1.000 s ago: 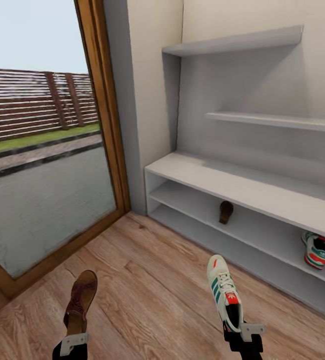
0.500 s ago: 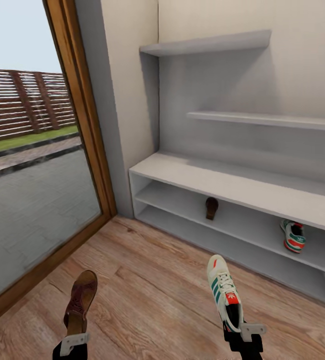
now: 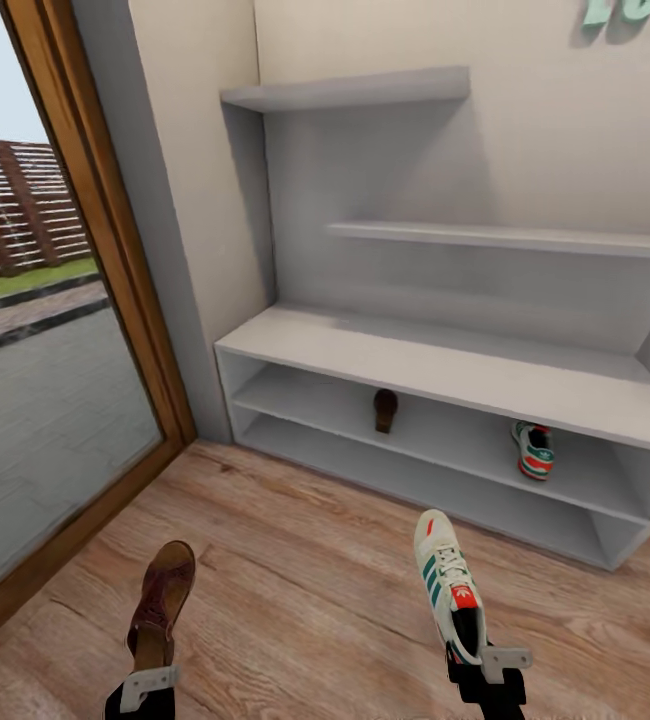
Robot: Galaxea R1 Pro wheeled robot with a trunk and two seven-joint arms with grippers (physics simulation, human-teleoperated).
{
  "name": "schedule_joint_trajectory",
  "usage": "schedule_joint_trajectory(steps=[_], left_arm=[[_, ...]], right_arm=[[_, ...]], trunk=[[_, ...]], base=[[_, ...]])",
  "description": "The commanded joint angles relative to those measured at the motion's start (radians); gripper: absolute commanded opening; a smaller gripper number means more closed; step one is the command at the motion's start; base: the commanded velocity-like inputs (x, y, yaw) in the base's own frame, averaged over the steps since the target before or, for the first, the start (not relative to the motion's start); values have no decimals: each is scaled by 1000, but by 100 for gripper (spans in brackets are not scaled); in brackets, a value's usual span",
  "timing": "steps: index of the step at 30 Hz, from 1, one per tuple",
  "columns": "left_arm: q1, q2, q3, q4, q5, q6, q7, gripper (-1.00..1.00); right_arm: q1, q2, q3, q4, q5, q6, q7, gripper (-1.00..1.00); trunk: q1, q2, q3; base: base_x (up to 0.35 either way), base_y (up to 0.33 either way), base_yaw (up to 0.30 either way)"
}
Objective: Pick up the two gym shoes and the two sandals from the corridor floor and place them onto the hallstand (shoe rack) in the corridor, making sure they are on the rack and not on the floor. Arrange them so the two gym shoes are next to each other and the two sandals are next to each other.
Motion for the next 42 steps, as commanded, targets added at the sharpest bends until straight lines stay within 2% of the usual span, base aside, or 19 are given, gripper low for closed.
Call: schedule_joint_trajectory(steps=[1,18,42], left_arm=[[0,0,7,0,1,-1,-11,-100],[0,0,7,0,2,-1,-11,-100],[0,0,7,0,2,-1,-11,-100]], right_arm=[[-1,0,9,0,-7,-2,-4,-100],[-1,0,9,0,-7,-2,-4,-100],[-1,0,9,0,-7,-2,-4,-100]], trunk=[[0,0,-1],[0,0,-1],[0,0,-1]], base=[[0,29,-263],[0,254,-263],[4,11,-263]])
